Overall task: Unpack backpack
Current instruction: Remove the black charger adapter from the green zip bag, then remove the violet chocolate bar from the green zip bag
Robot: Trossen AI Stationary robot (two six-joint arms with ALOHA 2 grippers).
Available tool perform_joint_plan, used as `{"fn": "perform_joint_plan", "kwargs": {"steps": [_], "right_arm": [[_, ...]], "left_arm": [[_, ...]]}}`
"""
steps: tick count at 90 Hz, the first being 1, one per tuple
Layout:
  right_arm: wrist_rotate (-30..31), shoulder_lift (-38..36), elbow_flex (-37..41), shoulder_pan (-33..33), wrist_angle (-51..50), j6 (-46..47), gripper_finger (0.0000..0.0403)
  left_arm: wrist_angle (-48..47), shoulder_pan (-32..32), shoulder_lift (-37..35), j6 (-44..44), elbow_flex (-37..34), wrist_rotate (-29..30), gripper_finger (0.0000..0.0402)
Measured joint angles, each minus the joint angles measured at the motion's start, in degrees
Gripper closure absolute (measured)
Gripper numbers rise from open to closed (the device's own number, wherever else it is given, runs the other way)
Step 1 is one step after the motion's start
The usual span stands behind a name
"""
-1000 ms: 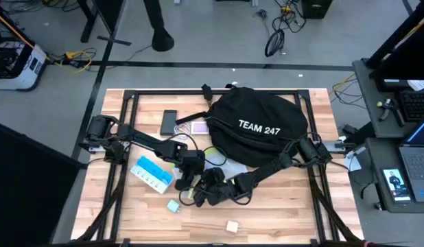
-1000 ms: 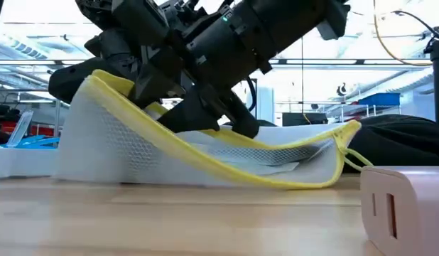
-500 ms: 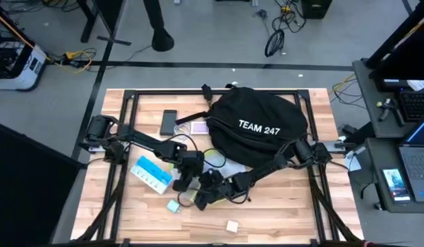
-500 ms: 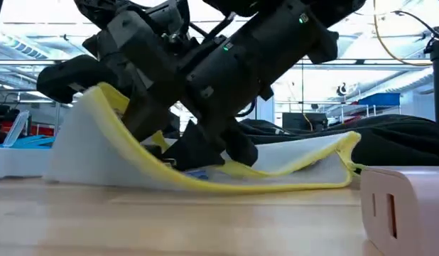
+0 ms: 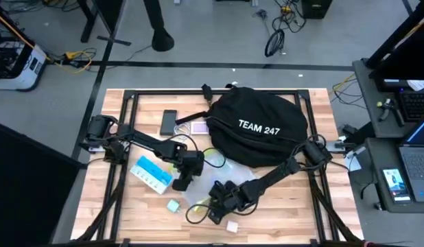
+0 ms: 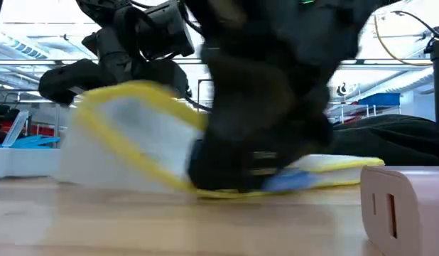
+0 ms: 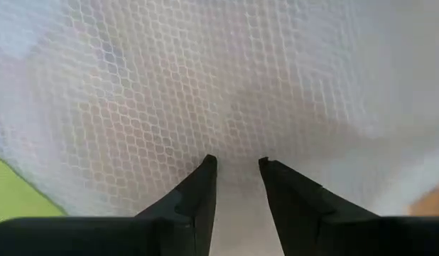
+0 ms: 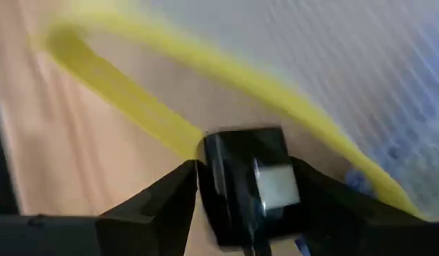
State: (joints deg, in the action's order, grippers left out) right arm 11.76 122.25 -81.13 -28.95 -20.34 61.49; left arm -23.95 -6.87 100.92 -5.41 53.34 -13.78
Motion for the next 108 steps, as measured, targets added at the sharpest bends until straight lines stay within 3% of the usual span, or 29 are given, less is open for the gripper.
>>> {"fn": "perform_joint_plan", "kwargs": {"steps": [31, 44, 78, 108], "right_arm": [[-2.9, -5.9, 0.3, -5.7, -17.5, 8.0, 0.0203], [0.2, -7.2, 0.3, -7.5, -22.3, 12.6, 0.0203], [14.5, -7.1, 0.1, -2.7, -17.2, 11.5, 0.0203], [7.4, -2.4, 0.0, -0.9, -18.8, 12.0, 0.0203]], "left_arm": [[-0.8, 0.2, 0.0, 0.5, -0.1, 0.4, 0.0295], [-0.5, 0.2, 0.0, 0.5, -0.1, 0.4, 0.0295], [0.9, 0.2, 0.1, 0.5, -0.2, 0.3, 0.0295], [1.1, 0.2, 0.1, 0.5, -0.2, 0.3, 0.0295]]}}
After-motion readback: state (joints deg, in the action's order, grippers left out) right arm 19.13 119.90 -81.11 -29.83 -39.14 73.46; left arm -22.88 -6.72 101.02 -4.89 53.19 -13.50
